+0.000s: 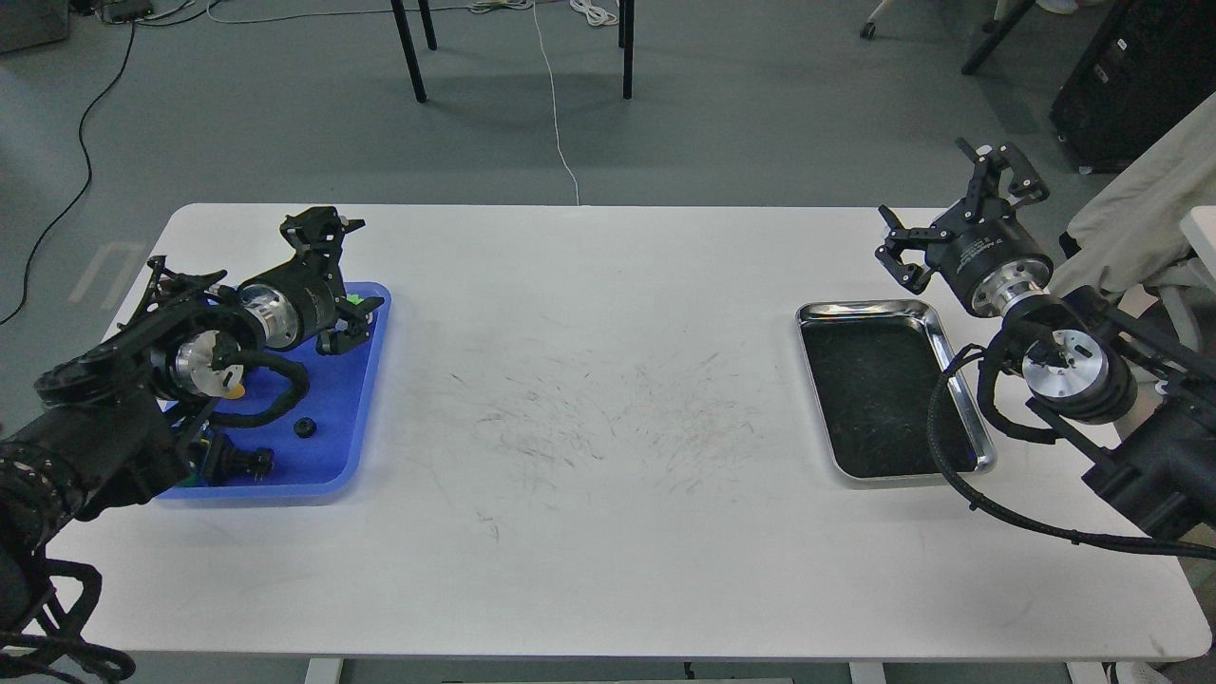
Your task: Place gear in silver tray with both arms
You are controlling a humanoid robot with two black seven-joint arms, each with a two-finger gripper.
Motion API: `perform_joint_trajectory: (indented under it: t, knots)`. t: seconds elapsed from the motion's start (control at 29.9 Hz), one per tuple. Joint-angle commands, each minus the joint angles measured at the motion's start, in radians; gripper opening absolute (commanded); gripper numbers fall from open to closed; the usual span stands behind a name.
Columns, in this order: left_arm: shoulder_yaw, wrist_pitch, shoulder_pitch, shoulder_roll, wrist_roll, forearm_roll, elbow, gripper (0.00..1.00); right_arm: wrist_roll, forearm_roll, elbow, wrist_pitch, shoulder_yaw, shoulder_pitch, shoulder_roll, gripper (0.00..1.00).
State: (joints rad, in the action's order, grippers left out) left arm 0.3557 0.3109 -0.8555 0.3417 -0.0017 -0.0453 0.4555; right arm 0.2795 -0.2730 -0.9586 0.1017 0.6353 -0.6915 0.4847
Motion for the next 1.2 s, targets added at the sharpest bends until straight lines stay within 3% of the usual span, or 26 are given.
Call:
perform_joint_trajectory:
  t: [0.0, 0.23, 0.57, 0.97, 1.1, 1.17]
  knots:
    - [-0.032, 0.002, -0.005, -0.003, -0.035, -0.042, 0.005, 0.98, 0.001, 0.0, 0.001, 0.003, 0.001, 0.001, -0.003, 0.99]
    - [-0.095, -0.007, -0.034, 0.002, -0.044, -0.175, 0.009, 0.98, 0.004, 0.0, 0.0, 0.007, 0.011, 0.003, -0.008, 0.99]
    - [-0.336, -0.01, -0.119, 0.063, -0.049, -0.238, 0.009, 0.98, 0.007, 0.0, 0.001, 0.013, 0.018, 0.004, -0.015, 0.99]
    - [-0.353, -0.004, -0.175, 0.141, -0.049, -0.654, 0.031, 0.98, 0.009, 0.001, -0.005, 0.013, 0.014, 0.01, -0.017, 0.99]
    - [-0.319, -0.032, -0.201, 0.2, -0.049, -0.653, 0.08, 0.98, 0.009, 0.001, -0.006, 0.013, 0.014, 0.01, -0.017, 0.99]
    - [-0.302, -0.088, -0.2, 0.209, -0.047, -0.605, 0.081, 0.98, 0.009, 0.001, -0.005, 0.015, 0.012, 0.012, -0.017, 0.99]
